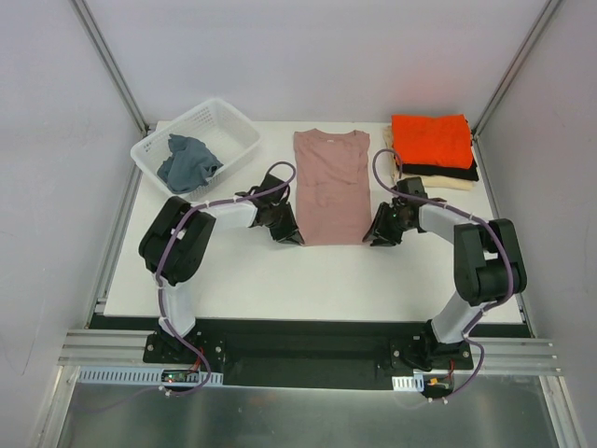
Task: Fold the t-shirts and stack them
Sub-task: Grab one side of the 2/3 rectangular tshirt with both arms
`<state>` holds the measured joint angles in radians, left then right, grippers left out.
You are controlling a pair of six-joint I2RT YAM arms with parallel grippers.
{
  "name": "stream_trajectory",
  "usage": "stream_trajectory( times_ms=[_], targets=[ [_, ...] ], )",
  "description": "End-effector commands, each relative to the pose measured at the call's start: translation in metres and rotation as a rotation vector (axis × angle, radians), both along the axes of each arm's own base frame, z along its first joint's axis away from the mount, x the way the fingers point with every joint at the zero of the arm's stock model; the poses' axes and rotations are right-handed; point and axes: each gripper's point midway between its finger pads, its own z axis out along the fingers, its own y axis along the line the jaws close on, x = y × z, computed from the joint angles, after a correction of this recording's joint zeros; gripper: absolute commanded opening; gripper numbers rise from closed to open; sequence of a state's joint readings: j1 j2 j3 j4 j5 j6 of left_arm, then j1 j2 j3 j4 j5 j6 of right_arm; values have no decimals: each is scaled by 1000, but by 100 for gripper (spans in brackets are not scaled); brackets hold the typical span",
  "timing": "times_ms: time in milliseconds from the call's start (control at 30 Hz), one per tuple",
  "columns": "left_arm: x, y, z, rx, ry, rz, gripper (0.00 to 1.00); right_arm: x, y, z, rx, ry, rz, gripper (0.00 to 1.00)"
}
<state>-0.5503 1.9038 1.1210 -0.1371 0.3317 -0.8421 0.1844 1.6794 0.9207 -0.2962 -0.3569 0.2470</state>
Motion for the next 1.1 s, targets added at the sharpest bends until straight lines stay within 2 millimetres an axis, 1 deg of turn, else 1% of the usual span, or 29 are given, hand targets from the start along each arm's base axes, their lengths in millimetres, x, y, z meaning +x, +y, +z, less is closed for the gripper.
stream_trajectory(
  times_ms=[0,33,100,133,167,233,300,333,367,400,433,467,500,533,567,600,633,700,733,767,800,833,867,900,933,967,1000,1033,1067],
  targets=[
    [-1,7,-18,68,17,-5,3,23,1,-1,5,-42,-16,26],
    [2,5,-16,65,11,-6,0,25,1,-3,5,-38,-14,21],
    [4,6,-15,69,1,-8,0,25,5,-4,25,-27,-6,10],
    [4,5,-13,67,-6,-10,0,22,8,-4,44,-16,2,8],
    [3,5,-11,60,-9,-17,0,20,12,0,66,-20,11,1],
    [-6,8,-6,61,-14,-23,0,10,17,5,99,-21,37,1],
    [-16,13,-6,95,-34,-22,0,-7,15,10,102,-22,46,1],
    [-27,17,-4,99,-36,-29,0,-15,14,12,101,-14,43,1],
    [-34,17,-2,97,-35,-39,0,-40,11,2,90,47,44,1],
    [-45,11,6,65,-35,-70,0,-50,11,9,98,32,56,1],
    [-62,15,1,69,-8,-90,0,-61,12,8,103,46,65,1],
    [-72,16,1,70,-3,-99,0,-80,13,4,100,83,84,1],
    [-81,17,9,58,-15,-104,0,-101,13,2,104,105,100,1],
    [-106,26,-1,80,28,-112,0,-120,13,-1,101,148,119,1],
    [-118,30,-2,82,40,-111,0,-138,20,0,105,172,153,1],
    [-137,38,-1,75,54,-116,0,-156,20,-1,107,191,167,1],
    [-154,40,0,76,87,-114,0,-176,24,0,106,222,208,1],
    [-178,44,13,42,92,-132,0,-203,25,4,110,262,201,1],
    [-195,42,18,37,103,-157,0,-219,24,6,109,301,204,1],
    [-203,41,25,20,92,-176,0,-232,28,10,120,316,239,1],
    [-210,40,40,-19,59,-180,0,-238,28,16,132,313,236,1],
    [-215,42,45,-16,39,-184,0,-246,28,28,153,301,253,1],
    [-228,48,48,-5,57,-202,0,-251,30,39,186,295,275,1],
    [-231,48,62,-46,33,-205,0,-254,30,47,200,286,286,1],
    [-234,50,67,-60,43,-192,0,-256,31,65,225,251,305,1],
    [-236,51,72,-72,41,-193,0,-258,34,76,253,246,321,1],
    [-234,48,87,-110,10,-194,0,-257,35,86,265,234,332,1],
    [-232,45,95,-128,-14,-204,0,-256,36,102,272,207,363,1],
    [-229,42,106,-145,-48,-215,0,-252,35,109,251,192,375,1]
  ],
)
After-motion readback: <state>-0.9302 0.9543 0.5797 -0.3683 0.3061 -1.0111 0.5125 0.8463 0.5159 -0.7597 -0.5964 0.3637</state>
